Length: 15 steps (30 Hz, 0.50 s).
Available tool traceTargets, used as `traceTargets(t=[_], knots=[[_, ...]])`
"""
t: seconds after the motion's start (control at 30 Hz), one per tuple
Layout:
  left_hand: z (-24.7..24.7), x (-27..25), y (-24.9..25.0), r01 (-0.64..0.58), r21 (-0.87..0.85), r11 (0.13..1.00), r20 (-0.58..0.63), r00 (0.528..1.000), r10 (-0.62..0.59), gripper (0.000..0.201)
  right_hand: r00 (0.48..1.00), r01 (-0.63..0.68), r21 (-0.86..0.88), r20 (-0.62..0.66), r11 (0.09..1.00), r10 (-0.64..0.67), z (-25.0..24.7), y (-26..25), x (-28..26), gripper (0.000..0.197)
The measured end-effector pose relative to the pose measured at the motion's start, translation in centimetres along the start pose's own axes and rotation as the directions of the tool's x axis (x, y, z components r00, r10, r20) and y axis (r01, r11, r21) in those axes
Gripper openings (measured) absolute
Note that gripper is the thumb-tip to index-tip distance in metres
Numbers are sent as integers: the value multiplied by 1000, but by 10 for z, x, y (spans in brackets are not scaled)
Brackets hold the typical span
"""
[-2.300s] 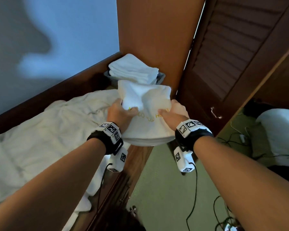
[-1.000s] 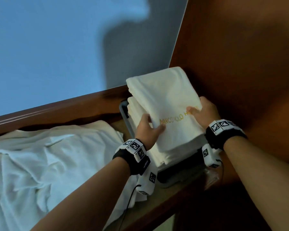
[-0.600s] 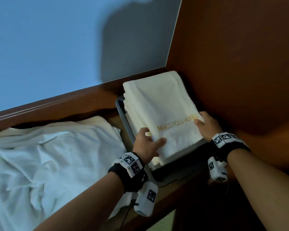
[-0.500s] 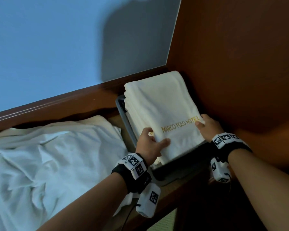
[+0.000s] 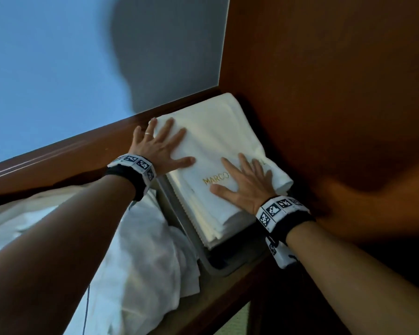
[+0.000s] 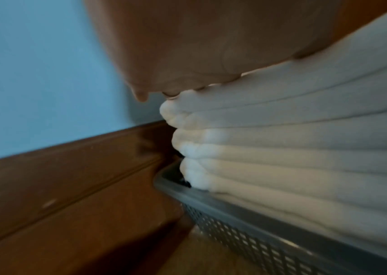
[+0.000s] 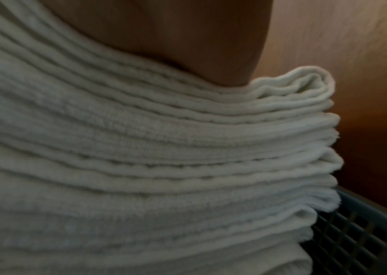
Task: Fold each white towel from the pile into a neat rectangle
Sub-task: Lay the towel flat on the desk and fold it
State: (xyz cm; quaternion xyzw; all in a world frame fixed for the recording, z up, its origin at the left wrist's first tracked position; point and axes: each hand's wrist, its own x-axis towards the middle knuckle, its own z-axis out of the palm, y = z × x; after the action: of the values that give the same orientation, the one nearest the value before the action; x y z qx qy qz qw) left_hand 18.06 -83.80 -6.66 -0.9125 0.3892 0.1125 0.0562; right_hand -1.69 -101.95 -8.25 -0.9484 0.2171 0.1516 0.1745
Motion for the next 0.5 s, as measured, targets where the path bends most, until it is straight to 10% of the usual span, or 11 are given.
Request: traceTargets(t=[0.5], knots=[[5, -4, 0, 37, -158, 987, 105, 994, -20, 95, 998, -31, -131, 48, 991, 38, 17, -1, -4, 111]])
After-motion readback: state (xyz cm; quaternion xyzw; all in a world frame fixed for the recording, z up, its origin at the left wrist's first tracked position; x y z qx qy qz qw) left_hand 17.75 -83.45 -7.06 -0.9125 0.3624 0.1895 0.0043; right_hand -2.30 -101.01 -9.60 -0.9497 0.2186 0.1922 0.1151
